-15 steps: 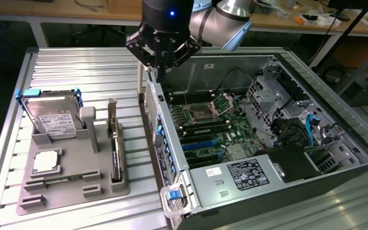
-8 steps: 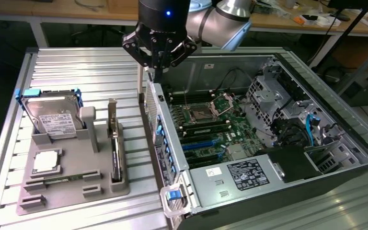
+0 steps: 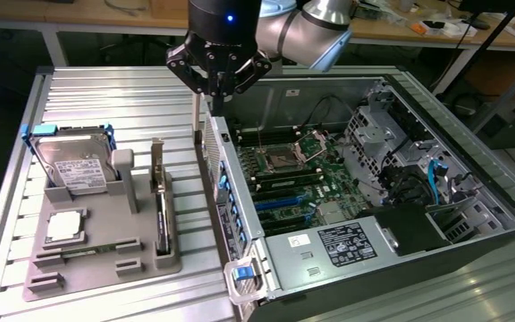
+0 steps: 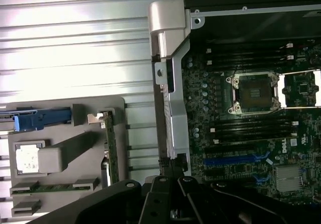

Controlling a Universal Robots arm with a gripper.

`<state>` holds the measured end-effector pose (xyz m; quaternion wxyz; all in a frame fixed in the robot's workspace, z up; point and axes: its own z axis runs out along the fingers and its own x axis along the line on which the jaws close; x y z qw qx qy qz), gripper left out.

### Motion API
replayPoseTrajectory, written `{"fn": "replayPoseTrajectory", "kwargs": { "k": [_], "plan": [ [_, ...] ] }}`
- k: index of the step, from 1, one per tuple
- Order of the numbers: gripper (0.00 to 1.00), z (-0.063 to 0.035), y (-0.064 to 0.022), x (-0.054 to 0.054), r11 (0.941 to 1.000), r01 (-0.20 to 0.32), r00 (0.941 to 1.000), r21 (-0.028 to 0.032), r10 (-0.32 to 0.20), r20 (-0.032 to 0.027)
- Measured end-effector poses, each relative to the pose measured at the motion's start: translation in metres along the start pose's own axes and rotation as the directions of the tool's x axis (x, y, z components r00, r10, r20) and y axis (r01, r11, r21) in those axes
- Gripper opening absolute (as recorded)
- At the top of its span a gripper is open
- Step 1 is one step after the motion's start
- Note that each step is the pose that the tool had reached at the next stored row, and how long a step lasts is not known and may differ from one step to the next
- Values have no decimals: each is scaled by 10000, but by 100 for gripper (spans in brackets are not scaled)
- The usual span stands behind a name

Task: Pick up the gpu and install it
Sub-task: 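Reach for the gpu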

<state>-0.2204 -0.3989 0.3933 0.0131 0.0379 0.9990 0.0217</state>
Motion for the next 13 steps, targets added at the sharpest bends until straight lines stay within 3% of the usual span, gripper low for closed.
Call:
{"fn": "replayPoseTrajectory", "kwargs": {
  "k": [13],
  "plan": [
    [11,-2,-6,82,10000,0,10000,0,0,0]
  ]
}}
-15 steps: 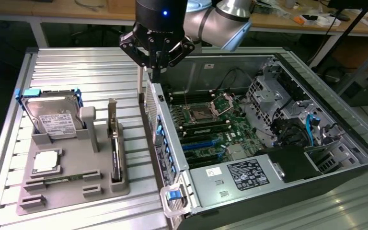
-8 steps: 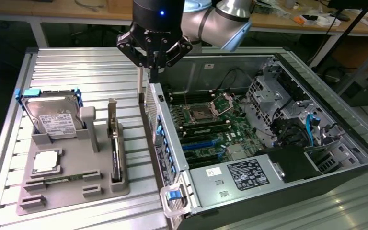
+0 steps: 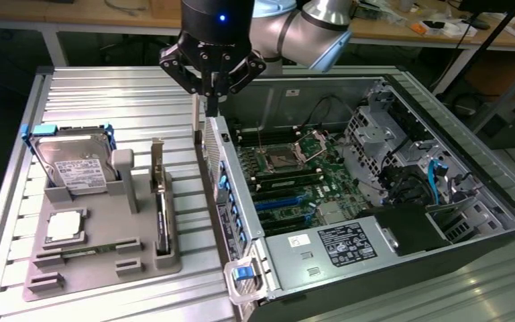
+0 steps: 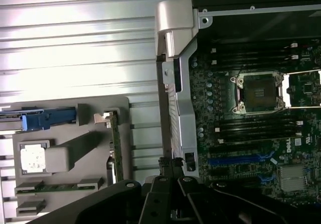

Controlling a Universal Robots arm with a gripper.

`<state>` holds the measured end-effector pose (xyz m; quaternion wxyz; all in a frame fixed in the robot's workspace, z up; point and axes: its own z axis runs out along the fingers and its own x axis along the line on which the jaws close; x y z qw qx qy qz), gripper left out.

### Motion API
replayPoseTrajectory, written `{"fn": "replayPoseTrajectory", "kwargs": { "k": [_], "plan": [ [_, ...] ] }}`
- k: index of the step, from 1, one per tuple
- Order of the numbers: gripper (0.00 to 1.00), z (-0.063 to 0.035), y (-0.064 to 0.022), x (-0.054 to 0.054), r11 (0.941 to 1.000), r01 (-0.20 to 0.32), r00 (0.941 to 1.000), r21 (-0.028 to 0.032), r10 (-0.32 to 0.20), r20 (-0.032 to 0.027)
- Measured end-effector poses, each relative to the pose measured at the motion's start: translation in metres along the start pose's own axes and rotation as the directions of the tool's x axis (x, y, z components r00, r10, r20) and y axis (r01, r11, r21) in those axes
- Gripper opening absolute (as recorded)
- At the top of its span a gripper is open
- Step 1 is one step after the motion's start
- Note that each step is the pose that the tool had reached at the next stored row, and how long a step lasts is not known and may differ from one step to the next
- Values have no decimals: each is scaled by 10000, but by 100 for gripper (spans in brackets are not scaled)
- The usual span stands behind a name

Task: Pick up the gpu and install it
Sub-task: 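Reach for the gpu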

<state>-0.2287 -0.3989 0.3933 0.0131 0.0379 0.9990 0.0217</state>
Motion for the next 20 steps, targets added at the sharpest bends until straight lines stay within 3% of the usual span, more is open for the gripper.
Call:
{"fn": "replayPoseTrajectory", "kwargs": {
  "k": [20],
  "plan": [
    [11,-4,-11,154,10000,0,10000,0,0,0]
  ]
}}
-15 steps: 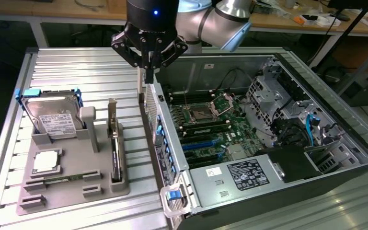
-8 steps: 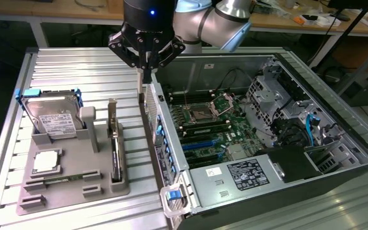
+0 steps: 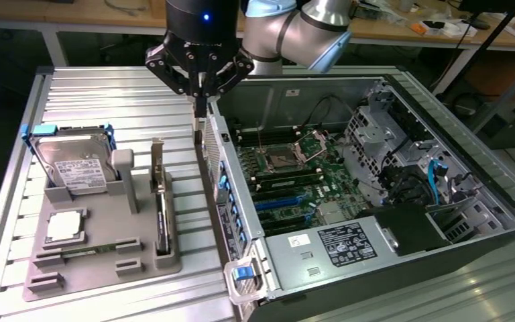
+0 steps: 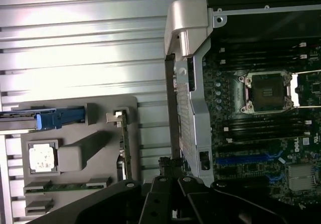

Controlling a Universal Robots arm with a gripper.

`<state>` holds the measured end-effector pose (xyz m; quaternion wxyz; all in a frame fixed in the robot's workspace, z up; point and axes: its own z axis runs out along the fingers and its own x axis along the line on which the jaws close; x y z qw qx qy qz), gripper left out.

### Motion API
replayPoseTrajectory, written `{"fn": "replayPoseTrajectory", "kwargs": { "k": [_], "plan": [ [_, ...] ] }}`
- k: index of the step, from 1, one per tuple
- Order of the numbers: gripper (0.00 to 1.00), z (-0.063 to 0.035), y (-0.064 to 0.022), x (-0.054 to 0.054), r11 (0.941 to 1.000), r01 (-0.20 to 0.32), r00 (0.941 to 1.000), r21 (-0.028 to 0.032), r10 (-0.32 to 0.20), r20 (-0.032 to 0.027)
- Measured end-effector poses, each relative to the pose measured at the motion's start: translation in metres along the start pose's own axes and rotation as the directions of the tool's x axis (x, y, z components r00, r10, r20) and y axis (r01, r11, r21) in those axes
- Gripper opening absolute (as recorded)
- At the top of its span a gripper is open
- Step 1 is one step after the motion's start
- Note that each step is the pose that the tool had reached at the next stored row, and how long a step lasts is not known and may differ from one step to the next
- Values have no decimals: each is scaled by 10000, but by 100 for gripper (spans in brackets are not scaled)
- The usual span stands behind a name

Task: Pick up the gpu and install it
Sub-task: 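Reach for the gpu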

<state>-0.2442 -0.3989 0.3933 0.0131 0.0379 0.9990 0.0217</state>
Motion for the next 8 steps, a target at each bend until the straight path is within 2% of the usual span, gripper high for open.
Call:
{"fn": "replayPoseTrajectory", "kwargs": {
  "k": [8],
  "plan": [
    [11,-2,-14,66,10000,1,10000,0,-1,-1]
  ]
}}
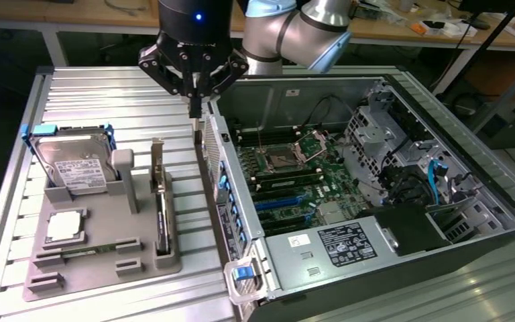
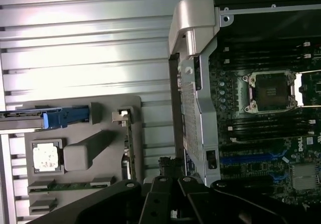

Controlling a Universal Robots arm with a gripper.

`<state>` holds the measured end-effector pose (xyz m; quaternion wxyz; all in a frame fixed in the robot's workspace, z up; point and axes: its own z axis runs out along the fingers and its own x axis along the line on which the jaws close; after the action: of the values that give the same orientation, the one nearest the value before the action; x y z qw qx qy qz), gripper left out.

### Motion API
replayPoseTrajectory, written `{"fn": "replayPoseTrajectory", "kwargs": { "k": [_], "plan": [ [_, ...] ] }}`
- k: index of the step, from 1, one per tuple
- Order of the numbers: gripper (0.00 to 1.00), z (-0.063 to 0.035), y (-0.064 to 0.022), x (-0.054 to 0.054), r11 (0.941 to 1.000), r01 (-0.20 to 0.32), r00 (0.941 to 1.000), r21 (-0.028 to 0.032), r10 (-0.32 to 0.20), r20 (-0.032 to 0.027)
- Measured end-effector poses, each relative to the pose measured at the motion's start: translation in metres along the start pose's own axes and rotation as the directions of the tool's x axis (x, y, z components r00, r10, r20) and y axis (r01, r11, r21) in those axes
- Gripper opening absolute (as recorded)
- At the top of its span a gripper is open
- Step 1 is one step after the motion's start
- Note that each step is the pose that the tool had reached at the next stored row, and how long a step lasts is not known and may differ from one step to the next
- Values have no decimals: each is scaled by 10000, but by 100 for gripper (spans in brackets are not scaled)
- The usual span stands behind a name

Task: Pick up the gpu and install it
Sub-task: 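Reach for the gpu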

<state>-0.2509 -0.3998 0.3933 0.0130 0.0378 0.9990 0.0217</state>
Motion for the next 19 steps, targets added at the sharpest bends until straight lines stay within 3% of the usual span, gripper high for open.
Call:
{"fn": "replayPoseTrajectory", "kwargs": {
  "k": [19],
  "plan": [
    [11,-5,-35,131,10000,-1,10000,0,1,1]
  ]
}}
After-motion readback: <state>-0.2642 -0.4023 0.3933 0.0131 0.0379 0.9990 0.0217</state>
